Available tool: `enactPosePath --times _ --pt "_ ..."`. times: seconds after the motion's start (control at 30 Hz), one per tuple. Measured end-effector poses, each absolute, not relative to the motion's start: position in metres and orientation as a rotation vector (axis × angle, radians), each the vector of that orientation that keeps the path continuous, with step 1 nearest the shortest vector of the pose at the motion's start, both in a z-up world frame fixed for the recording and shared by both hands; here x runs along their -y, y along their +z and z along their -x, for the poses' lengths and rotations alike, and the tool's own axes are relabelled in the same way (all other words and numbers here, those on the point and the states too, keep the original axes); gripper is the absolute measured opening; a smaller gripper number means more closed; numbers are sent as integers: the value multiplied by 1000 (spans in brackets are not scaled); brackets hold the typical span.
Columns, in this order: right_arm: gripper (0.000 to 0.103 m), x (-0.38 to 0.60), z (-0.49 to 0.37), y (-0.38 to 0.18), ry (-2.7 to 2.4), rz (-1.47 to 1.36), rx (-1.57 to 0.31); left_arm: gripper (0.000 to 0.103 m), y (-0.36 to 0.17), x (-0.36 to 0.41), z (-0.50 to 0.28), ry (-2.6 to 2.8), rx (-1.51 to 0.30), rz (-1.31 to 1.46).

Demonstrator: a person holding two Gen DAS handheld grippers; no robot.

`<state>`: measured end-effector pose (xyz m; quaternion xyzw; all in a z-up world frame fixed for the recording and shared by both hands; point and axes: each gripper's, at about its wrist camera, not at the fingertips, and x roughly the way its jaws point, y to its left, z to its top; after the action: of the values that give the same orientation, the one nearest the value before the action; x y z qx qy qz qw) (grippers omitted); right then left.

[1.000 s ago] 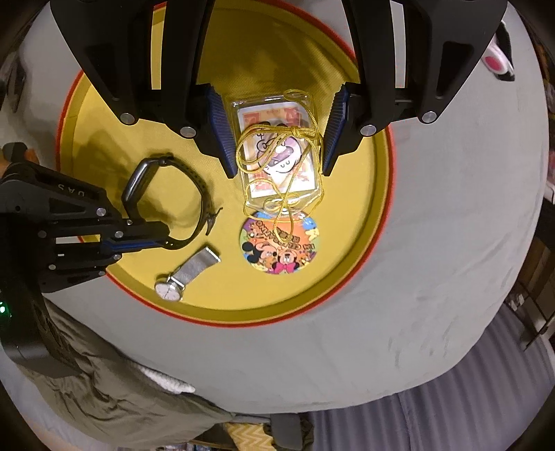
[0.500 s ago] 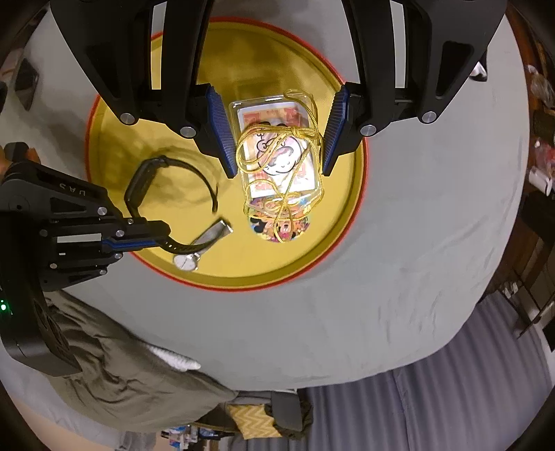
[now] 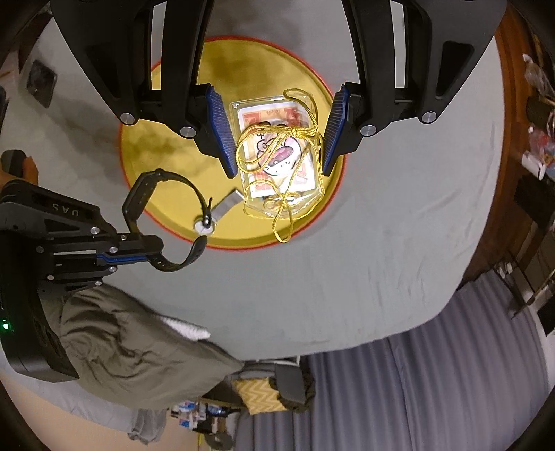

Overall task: Organize jewelry
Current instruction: 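Lift the black watch and yellow-cord card out of the tray over the bedspread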

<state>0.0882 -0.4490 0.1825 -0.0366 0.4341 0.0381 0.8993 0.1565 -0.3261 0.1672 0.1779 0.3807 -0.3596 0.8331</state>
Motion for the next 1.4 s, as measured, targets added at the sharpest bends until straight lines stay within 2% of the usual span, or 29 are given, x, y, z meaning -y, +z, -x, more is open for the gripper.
enactPosePath --times 0.37,0.7,0.97,1.4 --pt "4 412 -72 240 60 131 -827 46 218 287 -140 -759 -733 -349" --pt "4 345 -62 275 104 196 -773 46 251 214 -122 -705 -684 -303" --pt "4 284 -59 283 171 241 -748 46 250 146 -102 -642 -684 -278" --pt "4 182 -48 257 310 274 -751 46 225 48 -66 -522 -723 -262"
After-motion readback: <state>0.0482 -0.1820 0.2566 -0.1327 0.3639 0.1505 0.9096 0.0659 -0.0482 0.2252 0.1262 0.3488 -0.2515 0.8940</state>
